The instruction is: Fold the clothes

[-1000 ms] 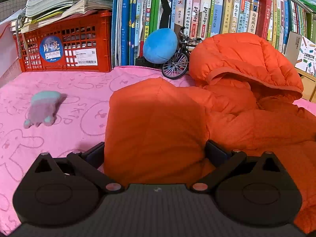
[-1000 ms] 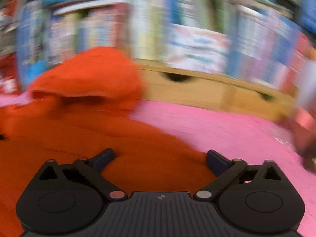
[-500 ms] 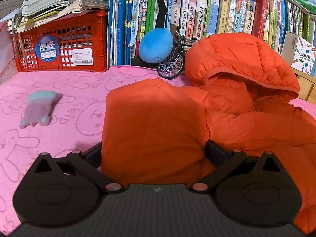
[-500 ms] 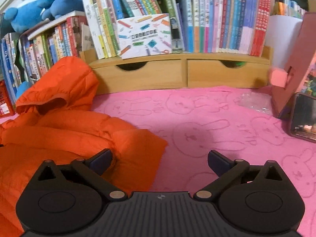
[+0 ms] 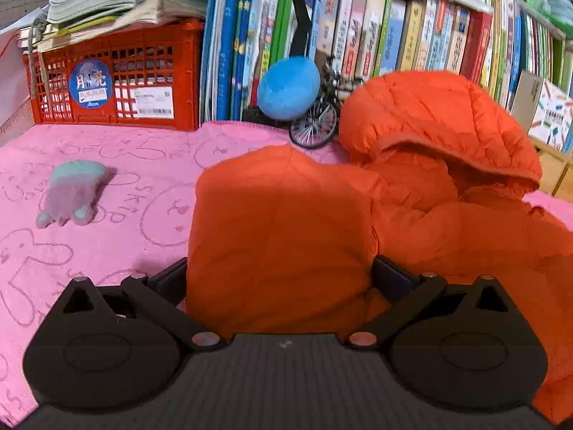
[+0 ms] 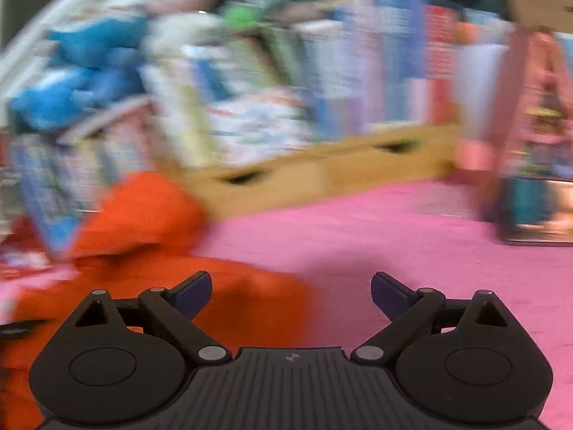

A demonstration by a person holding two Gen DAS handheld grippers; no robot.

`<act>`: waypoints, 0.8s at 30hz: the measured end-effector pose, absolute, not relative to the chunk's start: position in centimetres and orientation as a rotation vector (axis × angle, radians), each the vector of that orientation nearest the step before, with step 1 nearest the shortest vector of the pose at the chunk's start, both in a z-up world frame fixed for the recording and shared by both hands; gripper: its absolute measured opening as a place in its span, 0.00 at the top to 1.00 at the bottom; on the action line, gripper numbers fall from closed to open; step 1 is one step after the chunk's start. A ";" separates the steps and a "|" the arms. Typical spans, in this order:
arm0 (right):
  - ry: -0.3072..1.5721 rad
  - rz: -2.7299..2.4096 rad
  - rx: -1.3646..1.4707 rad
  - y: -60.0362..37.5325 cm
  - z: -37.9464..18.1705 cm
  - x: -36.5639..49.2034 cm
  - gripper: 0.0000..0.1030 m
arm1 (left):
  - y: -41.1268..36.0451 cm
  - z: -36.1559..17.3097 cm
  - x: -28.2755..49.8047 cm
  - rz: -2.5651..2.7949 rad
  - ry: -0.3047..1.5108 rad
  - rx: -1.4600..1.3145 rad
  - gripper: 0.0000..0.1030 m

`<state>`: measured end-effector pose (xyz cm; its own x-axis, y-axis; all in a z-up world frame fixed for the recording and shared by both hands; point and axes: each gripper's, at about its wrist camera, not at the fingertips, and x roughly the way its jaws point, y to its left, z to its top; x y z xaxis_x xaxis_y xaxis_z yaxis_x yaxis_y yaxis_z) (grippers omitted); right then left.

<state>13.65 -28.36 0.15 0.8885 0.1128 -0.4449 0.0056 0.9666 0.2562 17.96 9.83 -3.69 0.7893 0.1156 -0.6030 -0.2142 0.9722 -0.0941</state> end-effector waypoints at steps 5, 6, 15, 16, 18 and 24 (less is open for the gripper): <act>0.447 0.271 0.210 -21.3 1.3 14.4 0.06 | 7.9 -0.8 14.9 0.157 0.538 -0.118 0.00; 0.463 0.268 0.215 -20.9 1.1 14.9 0.06 | 7.5 -0.3 14.4 0.137 0.529 -0.116 0.00; 0.571 0.183 0.123 -19.1 -3.1 17.0 0.30 | 2.6 -1.7 14.4 0.062 0.533 0.033 0.00; 0.569 0.183 0.101 -18.8 -3.5 17.0 0.29 | 2.4 -2.1 14.5 0.067 0.540 0.045 0.00; 0.574 0.182 0.069 -18.5 -3.9 16.9 0.25 | 2.3 -2.7 14.8 0.076 0.554 0.055 0.00; 0.599 0.190 0.029 -17.8 -4.3 17.3 0.18 | 2.0 -3.1 15.1 0.087 0.579 0.072 0.00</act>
